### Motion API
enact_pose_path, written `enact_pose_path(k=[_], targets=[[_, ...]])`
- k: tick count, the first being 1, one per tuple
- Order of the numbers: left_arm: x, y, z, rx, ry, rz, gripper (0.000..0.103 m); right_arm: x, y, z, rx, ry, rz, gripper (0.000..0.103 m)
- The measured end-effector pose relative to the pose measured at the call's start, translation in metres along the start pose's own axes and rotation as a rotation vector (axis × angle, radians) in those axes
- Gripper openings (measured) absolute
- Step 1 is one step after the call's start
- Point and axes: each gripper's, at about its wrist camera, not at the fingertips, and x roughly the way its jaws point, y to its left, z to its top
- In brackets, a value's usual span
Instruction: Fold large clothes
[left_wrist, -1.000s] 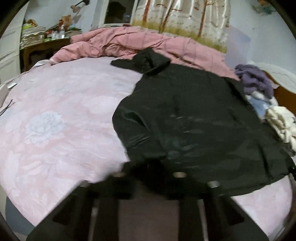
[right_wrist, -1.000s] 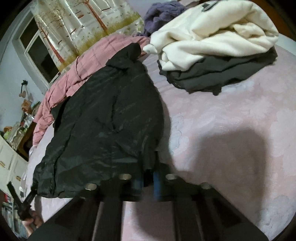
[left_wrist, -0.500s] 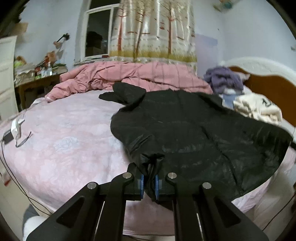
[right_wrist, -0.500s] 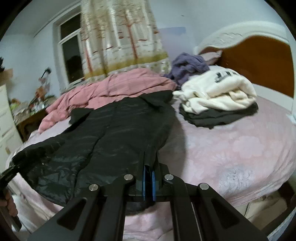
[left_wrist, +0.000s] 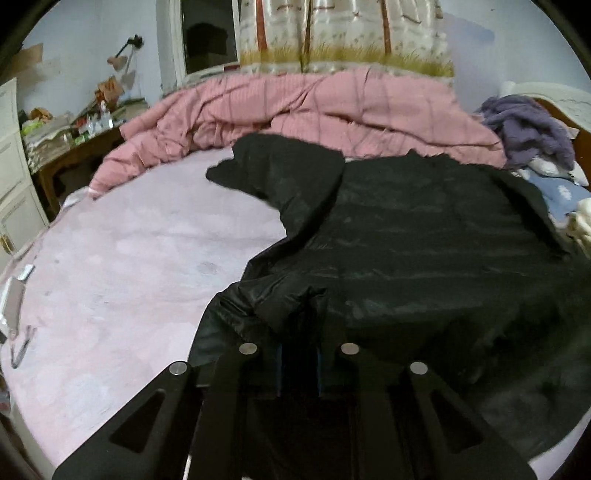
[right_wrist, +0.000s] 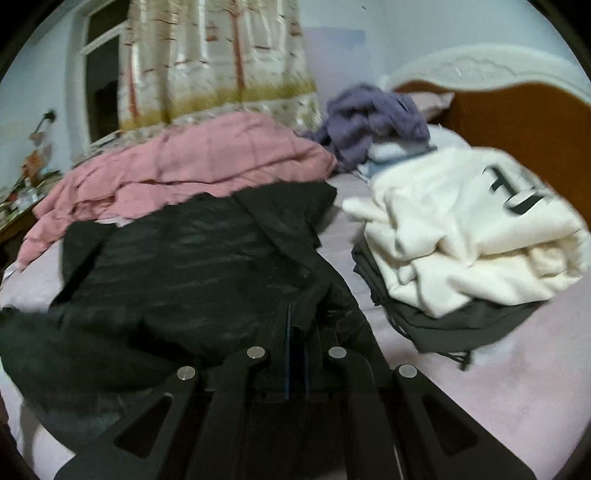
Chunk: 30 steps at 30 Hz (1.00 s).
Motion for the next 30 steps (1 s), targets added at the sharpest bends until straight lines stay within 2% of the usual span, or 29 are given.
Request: enact_pose_path(k=[2,4,5,6,8,9,10,12,14,15,18,19,20,22,23,25,27,30], targets=[[0.01,0.002,-0.004,-0.008,-0.003,0.013,0.023,0.017,-0.002,-0.001,0.011,-0.017,-0.009,0.007],[0.001,0.006,-0.013,-0.016,-0.072,-0.002,0.032,0.023,-0.006,-0.005,0.03,-0.033,-0.012,0.016],[-0.006,0.006,-0.016,-0.012,-0.111,-0.002,0.041,0.022,-0.01,-0.005,0.047,-0.038,-0.01,0.027],[-0.014,0.005,-0.017,-0.012,-0.144,0.005,0.051,0.019,-0.016,-0.005,0.067,-0.056,-0.008,0.048],[-0.034,0.011,-0.015,-0.052,-0.225,0.014,0.062,0.009,-0.024,-0.003,0.1,-0.123,-0.019,0.069],[-0.047,0.014,-0.013,-0.085,-0.262,-0.002,0.07,-0.005,-0.026,-0.003,0.108,-0.181,-0.04,0.069],[-0.059,0.017,-0.012,-0.107,-0.296,-0.024,0.073,-0.015,-0.026,-0.003,0.1,-0.214,-0.062,0.069],[-0.082,0.017,-0.013,-0.108,-0.37,-0.074,0.074,-0.028,-0.024,-0.001,0.085,-0.251,-0.078,0.069],[-0.097,0.008,-0.015,-0.057,-0.413,-0.114,0.074,-0.043,-0.017,-0.002,0.074,-0.273,-0.042,0.071],[-0.102,0.002,-0.017,-0.028,-0.416,-0.142,0.074,-0.048,-0.01,-0.003,0.057,-0.257,-0.003,0.071],[-0.098,-0.021,-0.02,0.034,-0.364,-0.263,0.074,-0.044,0.014,-0.008,-0.005,-0.143,0.17,0.071],[-0.09,-0.032,-0.023,0.051,-0.324,-0.313,0.074,-0.038,0.027,-0.013,-0.02,-0.083,0.26,0.071],[-0.084,-0.043,-0.025,0.069,-0.286,-0.343,0.074,-0.032,0.037,-0.018,-0.027,-0.038,0.314,0.071],[-0.069,-0.068,-0.034,0.114,-0.209,-0.388,0.073,-0.019,0.064,-0.031,-0.071,0.047,0.369,0.071],[-0.061,-0.08,-0.038,0.14,-0.17,-0.399,0.071,-0.015,0.073,-0.036,-0.105,0.064,0.367,0.071],[-0.044,-0.1,-0.045,0.168,-0.086,-0.33,0.065,-0.009,0.095,-0.046,-0.201,0.075,0.318,0.071],[-0.025,-0.11,-0.048,0.173,-0.031,-0.272,0.064,0.002,0.105,-0.052,-0.249,0.111,0.258,0.071],[-0.008,-0.106,-0.044,0.122,0.051,-0.24,0.066,0.022,0.1,-0.056,-0.212,0.205,0.227,0.071]])
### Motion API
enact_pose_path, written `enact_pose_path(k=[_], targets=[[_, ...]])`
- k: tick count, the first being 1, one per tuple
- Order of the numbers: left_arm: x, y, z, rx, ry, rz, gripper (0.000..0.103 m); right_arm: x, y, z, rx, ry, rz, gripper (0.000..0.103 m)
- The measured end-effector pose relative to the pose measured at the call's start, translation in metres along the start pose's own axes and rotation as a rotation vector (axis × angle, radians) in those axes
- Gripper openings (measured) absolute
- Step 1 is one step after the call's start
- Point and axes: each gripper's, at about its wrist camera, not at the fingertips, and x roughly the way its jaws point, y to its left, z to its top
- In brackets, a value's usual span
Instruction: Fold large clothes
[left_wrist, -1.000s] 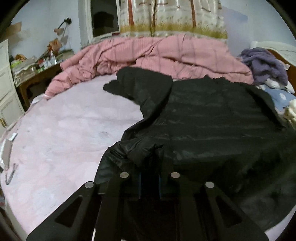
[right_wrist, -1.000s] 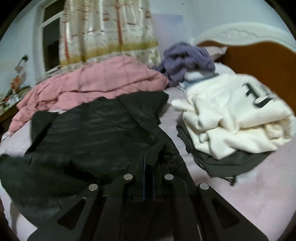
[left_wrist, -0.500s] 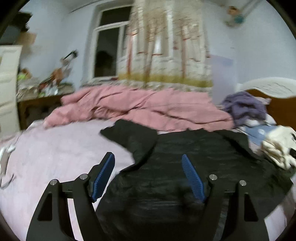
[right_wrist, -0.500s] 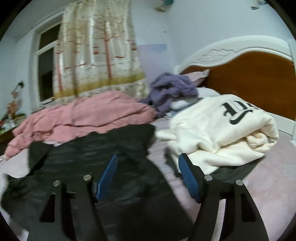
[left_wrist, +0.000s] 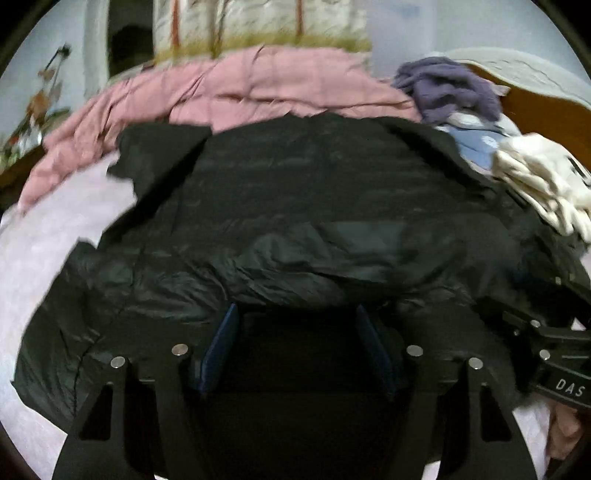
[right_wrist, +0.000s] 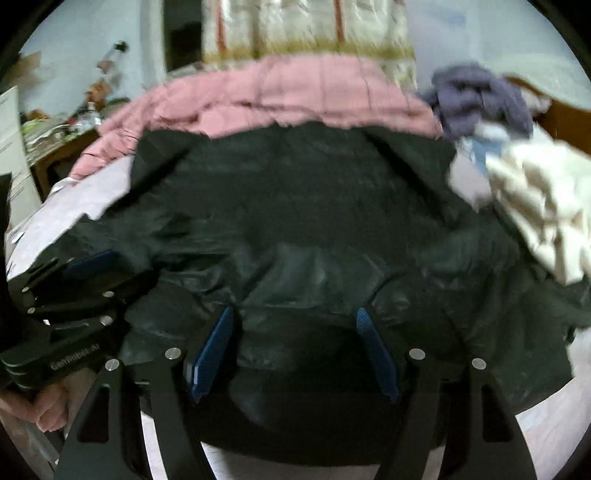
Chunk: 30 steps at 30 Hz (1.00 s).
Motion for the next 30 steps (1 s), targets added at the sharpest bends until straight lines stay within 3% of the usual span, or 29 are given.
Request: enact_pose_path(k=[3,5,9,11,12,13,14,15,18,19,21,23,26,28,30], targets=[[0.003,-0.003,0.0,0.008,0.012,0.016,0.065,0.008,-0.012,-0.001,0.051,0.03,0.02,0.071],[-0.002,-0.005,0.0,0.006,-0.014,-0.017,0.063,0.004,-0.014,-0.005,0.052,0.015,0.026,0.071],[-0.027,0.0,0.013,0.0,-0.165,-0.089,0.062,-0.021,-0.025,0.003,0.073,-0.133,0.039,0.071],[-0.029,-0.003,0.023,0.047,-0.169,-0.067,0.056,-0.03,-0.03,0.011,0.059,-0.193,0.015,0.071],[-0.026,-0.004,0.027,0.066,-0.137,-0.057,0.041,-0.027,-0.033,0.016,0.048,-0.183,0.002,0.071],[-0.021,-0.003,0.03,0.084,-0.094,-0.076,0.034,-0.018,-0.035,0.021,0.026,-0.131,0.019,0.071],[-0.018,-0.001,0.032,0.088,-0.081,-0.104,0.031,-0.007,-0.037,0.025,-0.004,-0.065,0.067,0.07],[-0.016,0.0,0.033,0.089,-0.066,-0.143,0.031,0.0,-0.04,0.026,-0.018,-0.018,0.101,0.062],[-0.003,-0.001,0.038,0.1,-0.015,-0.238,0.031,0.012,-0.044,0.028,-0.029,0.021,0.161,0.061],[0.004,-0.002,0.04,0.102,-0.008,-0.221,0.032,0.014,-0.042,0.029,-0.047,0.031,0.162,0.061],[0.02,0.0,0.04,0.076,0.016,-0.119,0.034,0.021,-0.04,0.031,-0.075,0.032,0.066,0.061],[0.031,0.006,0.037,0.028,0.03,-0.052,0.034,0.028,-0.051,0.032,-0.019,0.049,0.017,0.06],[0.039,0.03,0.034,-0.078,0.048,-0.025,0.034,0.024,-0.078,0.031,0.097,0.025,-0.037,0.057],[0.04,0.041,0.034,-0.108,0.058,-0.002,0.034,0.021,-0.1,0.028,0.181,0.007,-0.095,0.057],[0.041,0.048,0.03,-0.126,0.071,0.033,0.034,0.021,-0.117,0.025,0.258,0.016,-0.094,0.057]])
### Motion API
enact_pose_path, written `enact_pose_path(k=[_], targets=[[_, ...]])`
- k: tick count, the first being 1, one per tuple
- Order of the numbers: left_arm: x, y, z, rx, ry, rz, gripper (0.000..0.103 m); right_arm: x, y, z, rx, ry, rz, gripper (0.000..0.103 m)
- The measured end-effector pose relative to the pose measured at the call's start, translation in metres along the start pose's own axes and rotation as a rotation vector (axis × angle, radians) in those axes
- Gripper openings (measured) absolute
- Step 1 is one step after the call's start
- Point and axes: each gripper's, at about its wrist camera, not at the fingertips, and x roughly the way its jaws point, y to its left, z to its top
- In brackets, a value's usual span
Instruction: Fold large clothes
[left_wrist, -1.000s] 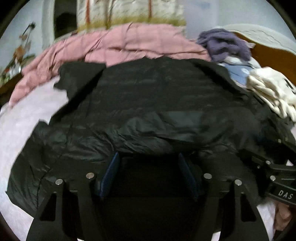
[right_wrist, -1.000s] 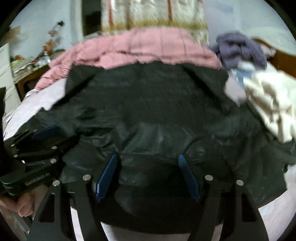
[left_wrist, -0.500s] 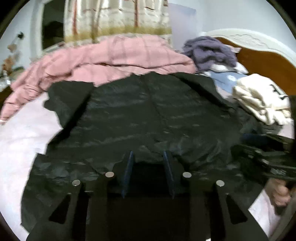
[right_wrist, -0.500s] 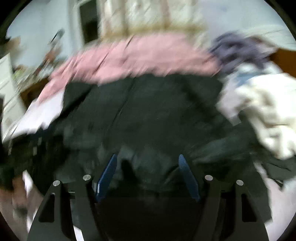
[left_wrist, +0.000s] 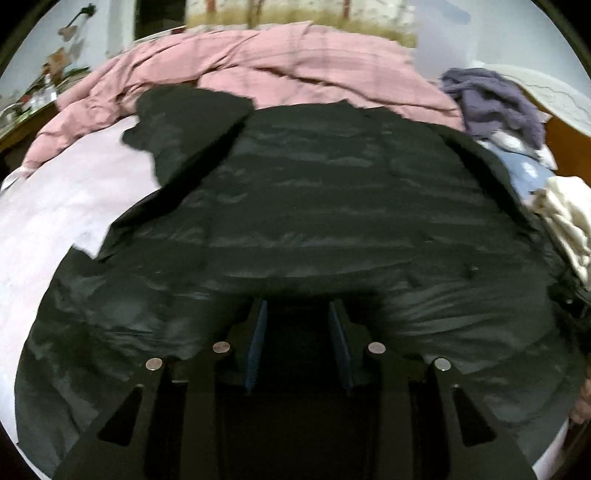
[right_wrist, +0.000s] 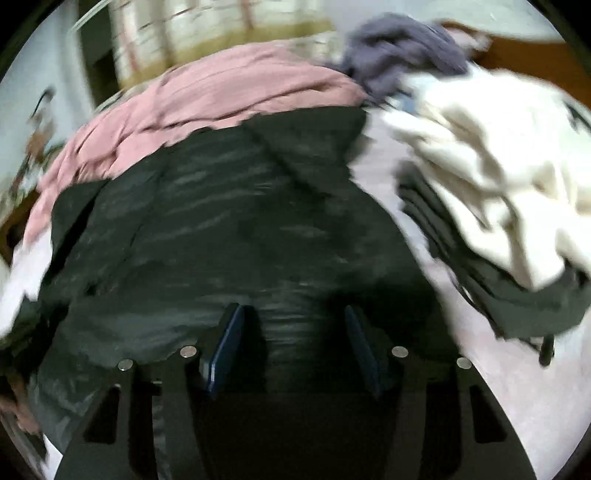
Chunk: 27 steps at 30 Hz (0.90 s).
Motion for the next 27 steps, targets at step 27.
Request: enact_pose_path(k=[27], targets=[[-0.065,-0.011,-0.075,0.208,-0.053,-0.01,0.036,-0.057,0.112,-0.083,-0.395,-0.014,0.102,0.054]])
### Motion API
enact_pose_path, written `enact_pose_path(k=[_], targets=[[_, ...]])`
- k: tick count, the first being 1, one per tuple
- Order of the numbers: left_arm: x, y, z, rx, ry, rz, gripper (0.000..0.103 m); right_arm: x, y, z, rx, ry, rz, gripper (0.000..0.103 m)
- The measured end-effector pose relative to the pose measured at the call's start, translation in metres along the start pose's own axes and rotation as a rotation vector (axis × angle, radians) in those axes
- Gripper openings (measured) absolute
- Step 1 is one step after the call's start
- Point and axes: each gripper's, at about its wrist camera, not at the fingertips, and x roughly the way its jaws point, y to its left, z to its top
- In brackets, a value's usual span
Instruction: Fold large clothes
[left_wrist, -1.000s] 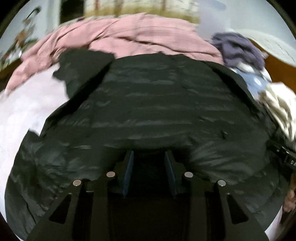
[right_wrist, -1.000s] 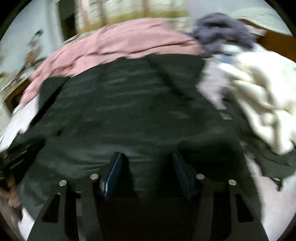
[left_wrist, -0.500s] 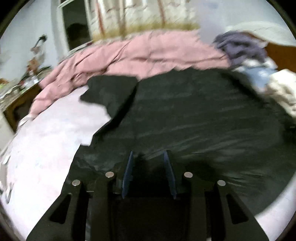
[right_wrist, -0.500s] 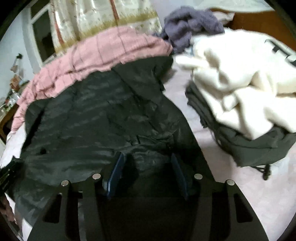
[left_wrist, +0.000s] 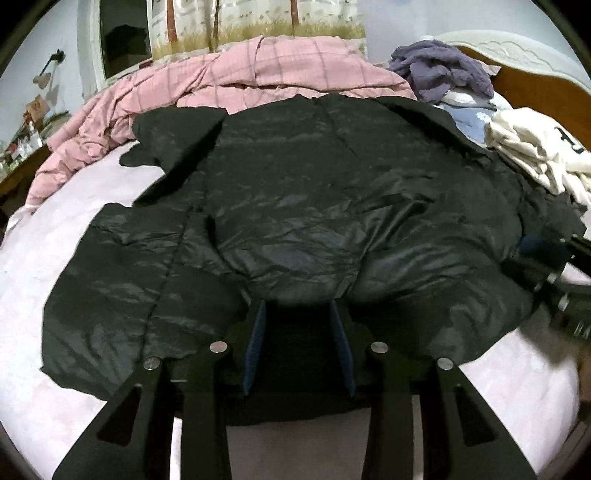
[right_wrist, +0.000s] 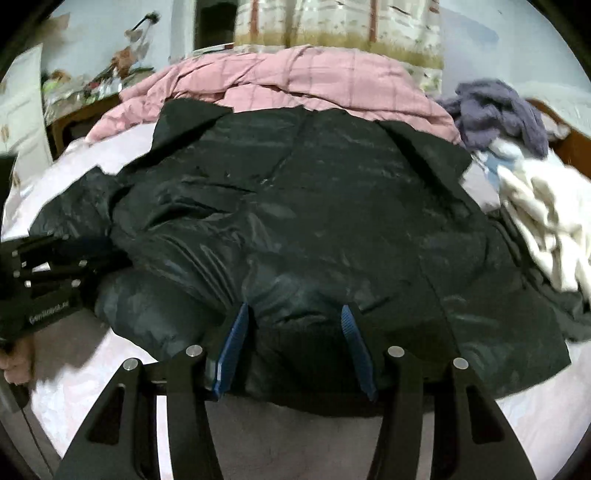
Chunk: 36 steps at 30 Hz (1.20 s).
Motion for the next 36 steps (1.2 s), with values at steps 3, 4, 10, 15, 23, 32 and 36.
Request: enact_pose_path(k=[3,4,10,15,23,32,36], targets=[[-0.004,0.014,-0.002,-0.017,-0.023,0.051,0.036,-0.005,-0.019,-0.008,0.049,-0.002,-0.036,0.054],[-0.005,0.02,-0.003,-0.03,-0.026,0.07,0.036,-0.009,-0.028,-0.011,0.067,-0.005,-0.055,0.054],[-0.008,0.069,-0.002,-0.194,-0.016,-0.027,0.027,-0.017,-0.091,-0.022,0.23,-0.008,-0.133,0.053],[-0.022,0.085,-0.007,-0.183,-0.076,0.201,0.039,-0.022,-0.126,-0.033,0.368,-0.001,-0.107,0.053],[-0.02,0.145,-0.029,-0.328,0.0,0.218,0.042,-0.026,-0.122,-0.036,0.346,0.006,-0.277,0.053],[-0.022,0.141,-0.034,-0.28,-0.011,0.24,0.045,-0.036,-0.151,-0.059,0.467,0.052,-0.308,0.054],[-0.023,0.14,-0.031,-0.271,-0.024,0.266,0.048,-0.042,-0.145,-0.064,0.449,0.053,-0.379,0.054]])
